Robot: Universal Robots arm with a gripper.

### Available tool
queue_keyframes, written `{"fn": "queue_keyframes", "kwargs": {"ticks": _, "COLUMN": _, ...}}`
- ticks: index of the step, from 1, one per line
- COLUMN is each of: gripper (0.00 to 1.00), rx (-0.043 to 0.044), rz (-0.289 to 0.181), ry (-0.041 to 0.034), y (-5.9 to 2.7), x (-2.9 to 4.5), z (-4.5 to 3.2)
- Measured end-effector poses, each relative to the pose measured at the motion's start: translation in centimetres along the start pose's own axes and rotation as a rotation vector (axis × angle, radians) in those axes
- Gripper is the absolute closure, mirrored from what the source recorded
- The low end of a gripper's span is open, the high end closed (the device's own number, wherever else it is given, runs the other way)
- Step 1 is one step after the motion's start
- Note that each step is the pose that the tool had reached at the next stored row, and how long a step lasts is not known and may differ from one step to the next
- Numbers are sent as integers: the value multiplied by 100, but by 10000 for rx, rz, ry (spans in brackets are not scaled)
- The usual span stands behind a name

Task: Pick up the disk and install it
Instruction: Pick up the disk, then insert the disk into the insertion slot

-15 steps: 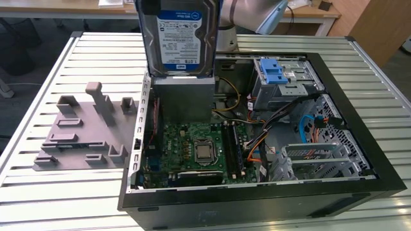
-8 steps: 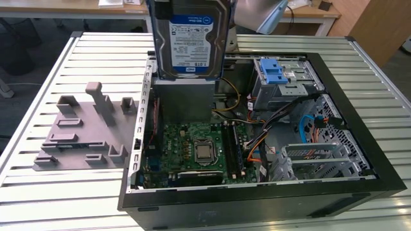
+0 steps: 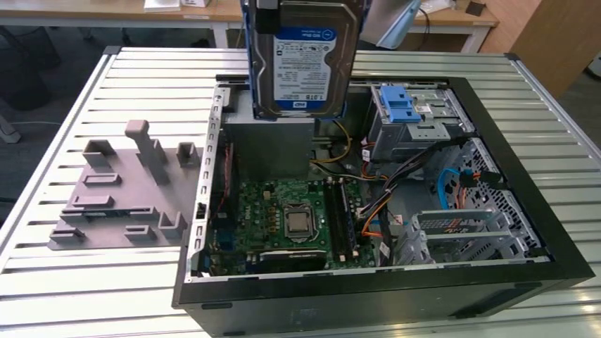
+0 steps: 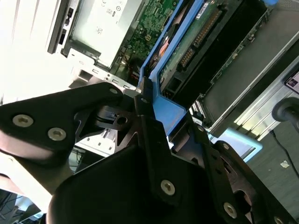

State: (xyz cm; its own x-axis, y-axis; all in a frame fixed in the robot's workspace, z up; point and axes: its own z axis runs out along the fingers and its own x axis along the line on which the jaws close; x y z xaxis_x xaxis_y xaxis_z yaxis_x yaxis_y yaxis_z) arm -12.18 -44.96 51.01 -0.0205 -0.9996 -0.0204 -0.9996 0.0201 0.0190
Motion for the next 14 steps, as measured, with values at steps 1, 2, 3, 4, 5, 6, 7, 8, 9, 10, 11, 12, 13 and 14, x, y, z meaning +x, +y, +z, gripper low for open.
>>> {"fn": "queue_keyframes", "kwargs": {"ticks": 1, "gripper": 63, "rx": 0, "rz": 0, "ry": 1, "y": -21, "x": 0, "z": 3}}
{"fn": "queue_keyframes", "kwargs": {"ticks": 2, "gripper": 63, "rx": 0, "rz": 0, "ry": 0, "y": -42, "x": -1, "z": 7}}
{"fn": "queue_keyframes", "kwargs": {"ticks": 3, "gripper": 63, "rx": 0, "rz": 0, "ry": 0, "y": -62, "x": -1, "z": 10}}
{"fn": "queue_keyframes", "kwargs": {"ticks": 4, "gripper": 63, "rx": 0, "rz": -1, "ry": 0, "y": -77, "x": -1, "z": 12}}
{"fn": "queue_keyframes", "kwargs": {"ticks": 5, "gripper": 63, "rx": 0, "rz": -1, "ry": -1, "y": -91, "x": -1, "z": 14}}
{"fn": "queue_keyframes", "kwargs": {"ticks": 6, "gripper": 63, "rx": 1, "rz": -1, "ry": -1, "y": -103, "x": -1, "z": 16}}
{"fn": "queue_keyframes", "kwargs": {"ticks": 7, "gripper": 63, "rx": 1, "rz": 0, "ry": -2, "y": -110, "x": 0, "z": 18}}
{"fn": "queue_keyframes", "kwargs": {"ticks": 8, "gripper": 63, "rx": 0, "rz": 0, "ry": -1, "y": -119, "x": 1, "z": 19}}
{"fn": "queue_keyframes", "kwargs": {"ticks": 9, "gripper": 63, "rx": -1, "rz": 0, "ry": 1, "y": -127, "x": 4, "z": 19}}
{"fn": "queue_keyframes", "kwargs": {"ticks": 10, "gripper": 63, "rx": -1, "rz": 0, "ry": 2, "y": -135, "x": 8, "z": 19}}
{"fn": "queue_keyframes", "kwargs": {"ticks": 11, "gripper": 63, "rx": 0, "rz": -1, "ry": 0, "y": -143, "x": 12, "z": 20}}
{"fn": "queue_keyframes", "kwargs": {"ticks": 12, "gripper": 63, "rx": 0, "rz": 0, "ry": 0, "y": -150, "x": 19, "z": 20}}
{"fn": "queue_keyframes", "kwargs": {"ticks": 13, "gripper": 63, "rx": -1, "rz": 0, "ry": 1, "y": -155, "x": 28, "z": 20}}
{"fn": "queue_keyframes", "kwargs": {"ticks": 14, "gripper": 63, "rx": 0, "rz": 0, "ry": 0, "y": -159, "x": 37, "z": 22}}
